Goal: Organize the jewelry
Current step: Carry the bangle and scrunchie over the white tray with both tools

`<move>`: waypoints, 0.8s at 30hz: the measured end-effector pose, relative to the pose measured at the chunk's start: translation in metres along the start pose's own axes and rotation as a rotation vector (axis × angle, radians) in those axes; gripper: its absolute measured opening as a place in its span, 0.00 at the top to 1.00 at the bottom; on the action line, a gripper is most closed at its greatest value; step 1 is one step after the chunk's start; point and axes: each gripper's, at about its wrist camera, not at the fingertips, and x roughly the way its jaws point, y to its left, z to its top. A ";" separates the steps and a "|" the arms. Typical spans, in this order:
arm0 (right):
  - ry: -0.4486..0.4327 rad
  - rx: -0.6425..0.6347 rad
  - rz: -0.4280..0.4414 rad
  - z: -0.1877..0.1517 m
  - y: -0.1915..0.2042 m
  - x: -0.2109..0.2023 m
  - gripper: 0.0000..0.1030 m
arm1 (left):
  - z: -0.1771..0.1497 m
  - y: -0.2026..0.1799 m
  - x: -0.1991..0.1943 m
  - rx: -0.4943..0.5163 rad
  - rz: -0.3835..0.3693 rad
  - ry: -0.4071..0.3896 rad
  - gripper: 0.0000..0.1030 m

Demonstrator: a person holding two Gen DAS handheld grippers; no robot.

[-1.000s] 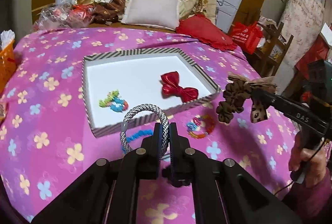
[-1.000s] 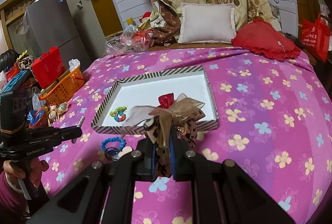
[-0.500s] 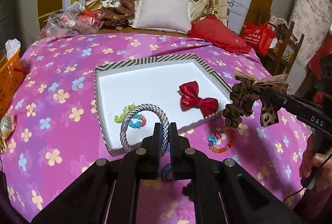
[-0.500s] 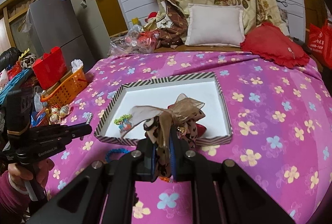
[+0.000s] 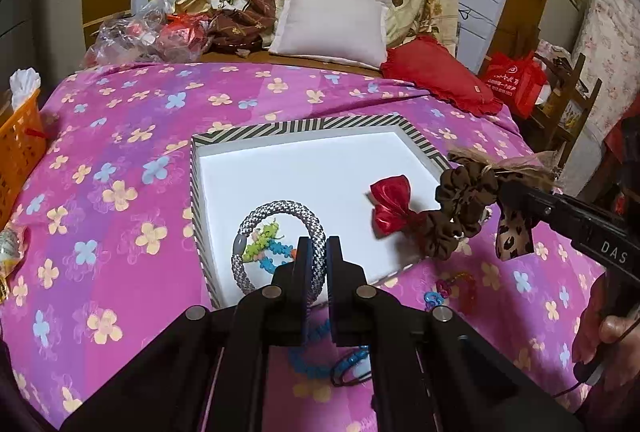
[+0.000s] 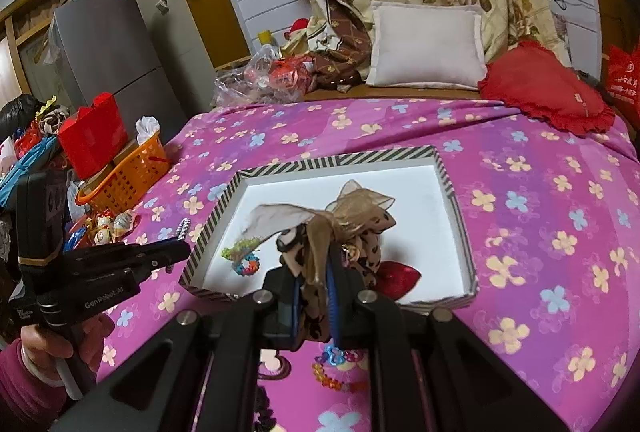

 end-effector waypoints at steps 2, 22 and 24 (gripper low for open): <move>0.005 -0.003 0.002 0.002 0.002 0.005 0.89 | 0.001 0.001 0.004 0.001 0.005 0.003 0.99; 0.053 -0.011 0.028 0.010 0.007 0.052 0.89 | 0.006 0.016 0.034 -0.016 0.045 0.030 0.99; 0.059 -0.009 0.029 0.010 0.008 0.056 0.89 | 0.007 0.018 0.036 -0.020 0.048 0.031 0.99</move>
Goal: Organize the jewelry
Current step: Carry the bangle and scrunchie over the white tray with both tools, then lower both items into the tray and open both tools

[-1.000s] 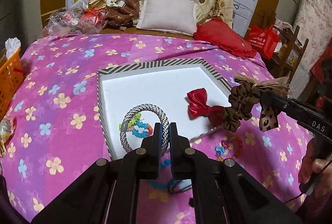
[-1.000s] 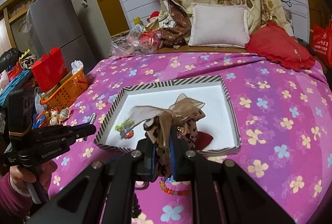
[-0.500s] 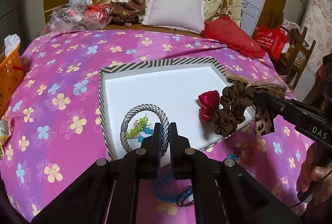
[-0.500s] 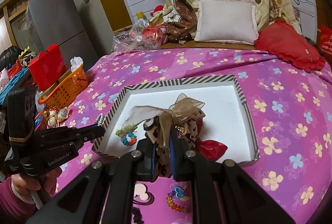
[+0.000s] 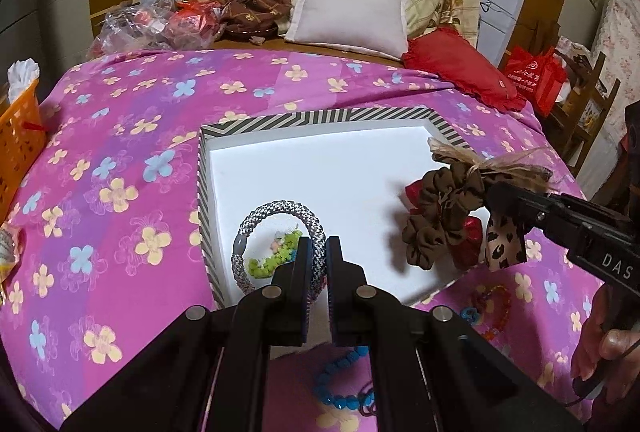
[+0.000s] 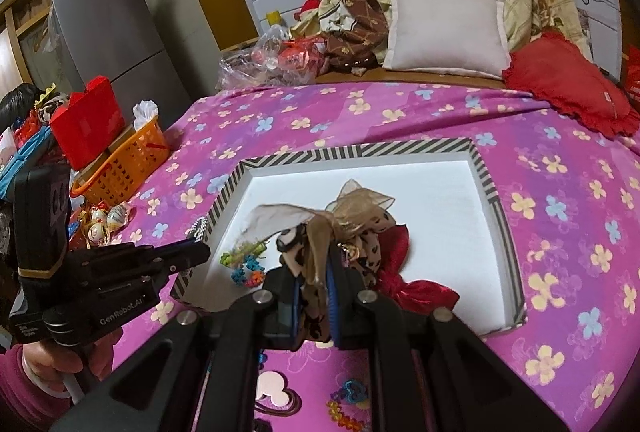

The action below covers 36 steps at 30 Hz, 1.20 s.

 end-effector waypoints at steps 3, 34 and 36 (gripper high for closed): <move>0.008 0.001 0.001 0.002 -0.001 0.007 0.89 | 0.002 0.004 0.004 -0.013 0.002 0.003 0.99; 0.114 0.013 -0.106 -0.022 -0.026 0.062 0.46 | -0.013 0.007 0.052 -0.039 0.097 0.077 0.99; 0.108 0.011 -0.108 -0.022 -0.025 0.058 0.46 | -0.013 0.010 0.054 -0.051 0.102 0.088 0.94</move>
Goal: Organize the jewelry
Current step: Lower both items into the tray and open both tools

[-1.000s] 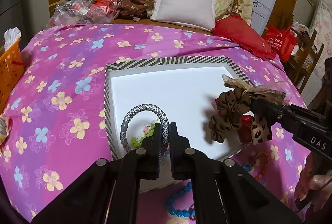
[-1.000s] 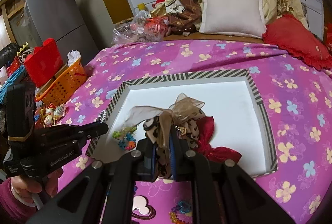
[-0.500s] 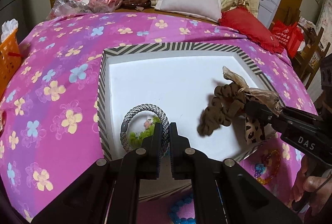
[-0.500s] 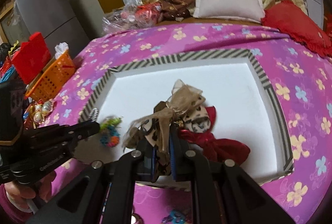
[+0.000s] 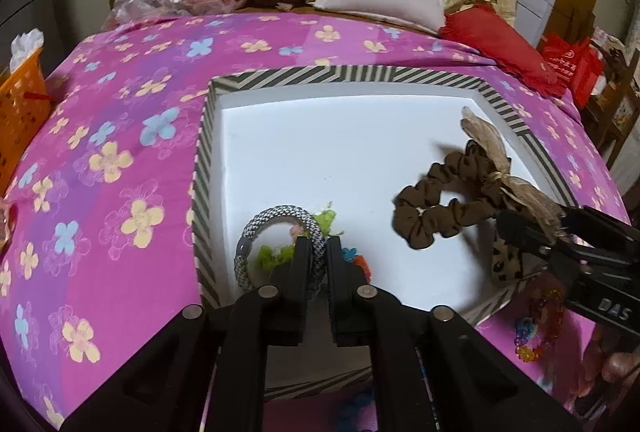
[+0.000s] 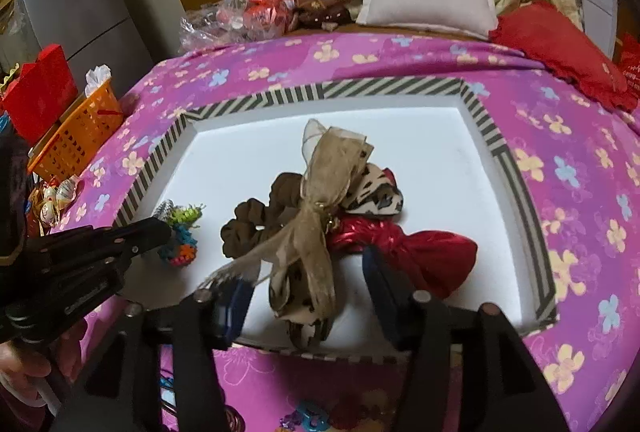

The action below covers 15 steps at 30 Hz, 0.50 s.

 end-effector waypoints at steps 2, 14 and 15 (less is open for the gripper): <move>-0.005 0.004 0.001 0.000 0.000 -0.004 0.46 | 0.000 0.004 0.001 -0.023 0.004 0.010 0.79; -0.067 0.037 0.015 -0.006 -0.004 -0.041 0.39 | -0.005 0.007 -0.028 -0.032 0.034 -0.051 0.63; -0.072 0.040 0.012 -0.007 -0.004 -0.045 0.39 | -0.006 0.007 -0.033 -0.031 0.036 -0.060 0.63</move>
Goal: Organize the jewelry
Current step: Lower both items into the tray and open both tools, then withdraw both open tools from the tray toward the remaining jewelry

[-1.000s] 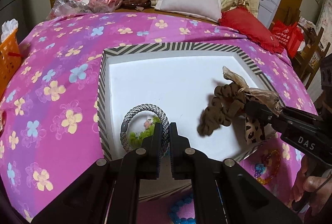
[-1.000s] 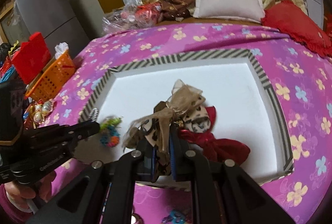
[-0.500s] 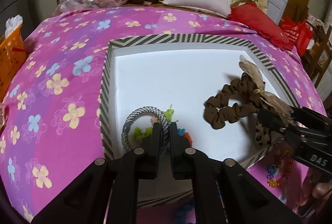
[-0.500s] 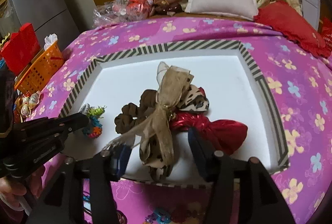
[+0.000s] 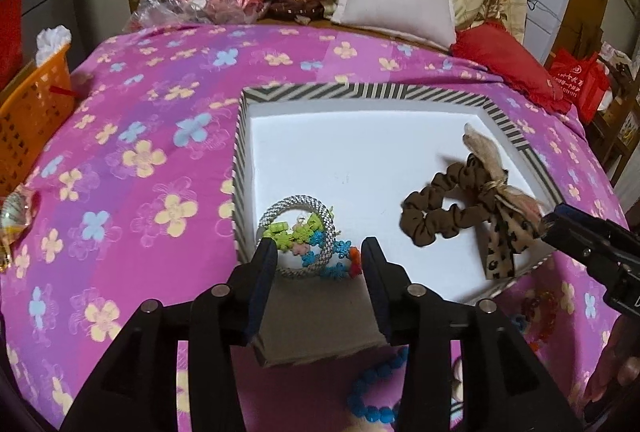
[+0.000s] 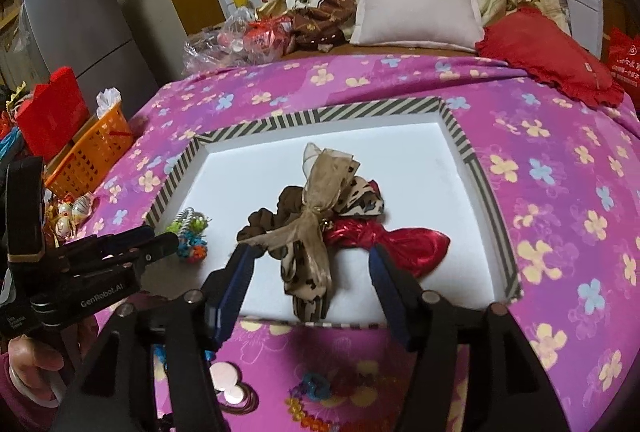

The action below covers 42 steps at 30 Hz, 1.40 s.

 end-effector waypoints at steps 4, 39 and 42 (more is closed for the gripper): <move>-0.016 0.004 -0.002 -0.007 0.003 -0.018 0.34 | -0.005 -0.003 -0.021 0.006 0.009 -0.042 0.63; -0.023 0.010 -0.088 -0.093 0.001 -0.110 0.27 | -0.085 -0.038 -0.108 0.068 0.043 -0.114 0.63; -0.016 0.017 -0.086 -0.098 -0.001 -0.111 0.27 | -0.089 -0.038 -0.108 0.068 0.045 -0.107 0.63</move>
